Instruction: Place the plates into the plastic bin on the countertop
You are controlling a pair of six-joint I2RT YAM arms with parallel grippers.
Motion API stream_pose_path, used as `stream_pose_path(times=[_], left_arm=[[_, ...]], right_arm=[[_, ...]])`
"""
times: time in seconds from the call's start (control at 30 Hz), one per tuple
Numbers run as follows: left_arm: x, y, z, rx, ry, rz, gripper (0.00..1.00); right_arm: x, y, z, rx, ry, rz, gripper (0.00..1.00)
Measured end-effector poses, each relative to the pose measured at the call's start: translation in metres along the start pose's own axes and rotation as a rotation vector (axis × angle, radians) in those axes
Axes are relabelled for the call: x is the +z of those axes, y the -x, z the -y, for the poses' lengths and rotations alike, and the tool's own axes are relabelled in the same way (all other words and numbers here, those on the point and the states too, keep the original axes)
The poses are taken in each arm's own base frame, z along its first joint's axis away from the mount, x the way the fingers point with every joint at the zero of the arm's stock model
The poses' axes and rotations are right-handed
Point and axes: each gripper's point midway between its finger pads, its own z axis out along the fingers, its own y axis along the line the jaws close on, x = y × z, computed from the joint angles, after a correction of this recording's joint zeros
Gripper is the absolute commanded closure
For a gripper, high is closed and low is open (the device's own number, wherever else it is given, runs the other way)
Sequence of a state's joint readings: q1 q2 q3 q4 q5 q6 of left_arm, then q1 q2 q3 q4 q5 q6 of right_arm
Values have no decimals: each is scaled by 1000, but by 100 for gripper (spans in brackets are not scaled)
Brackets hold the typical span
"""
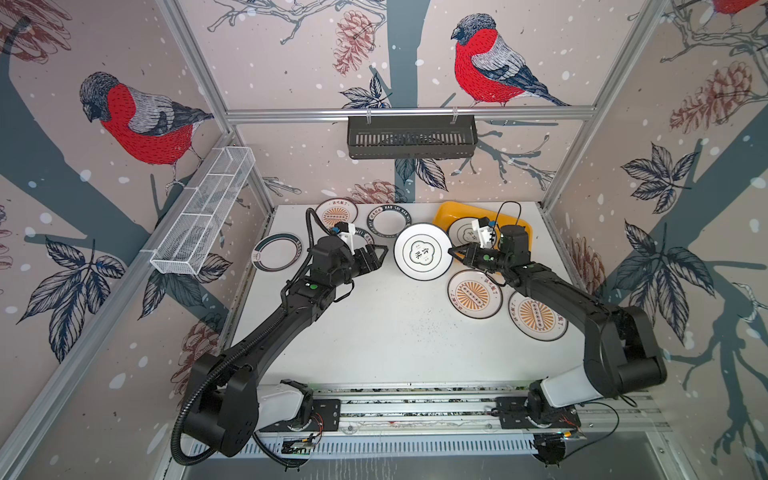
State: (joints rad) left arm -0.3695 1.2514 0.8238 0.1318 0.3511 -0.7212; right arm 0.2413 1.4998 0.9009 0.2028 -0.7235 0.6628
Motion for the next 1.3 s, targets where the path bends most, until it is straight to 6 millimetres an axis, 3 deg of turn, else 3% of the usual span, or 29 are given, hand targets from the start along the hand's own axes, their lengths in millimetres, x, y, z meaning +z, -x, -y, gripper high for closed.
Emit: stream_pose_path(times=[0.23,0.6,0.73,0.97,1.13,1.3], left_arm=[[2,-5,2,32,0,-8,4],[21,-29,44,143,-125,-61,4],[32,-38,54,163,-166,-76,3],[44,-37,62,180,-195,-72,4],[49,-36,62,186,-194,-73,3],[55,-33,64,216,-194,-70,3]], right_arm=[[-2,7,8,25,-16,14,99],[-13,41,36,94,-89,106,99],[-22,61,56,117,-136,163,98],[-38,91,104,169,-239,249,99],[-45,107,138,206,-303,289,99],[-46,118,158,223,-344,306,99]])
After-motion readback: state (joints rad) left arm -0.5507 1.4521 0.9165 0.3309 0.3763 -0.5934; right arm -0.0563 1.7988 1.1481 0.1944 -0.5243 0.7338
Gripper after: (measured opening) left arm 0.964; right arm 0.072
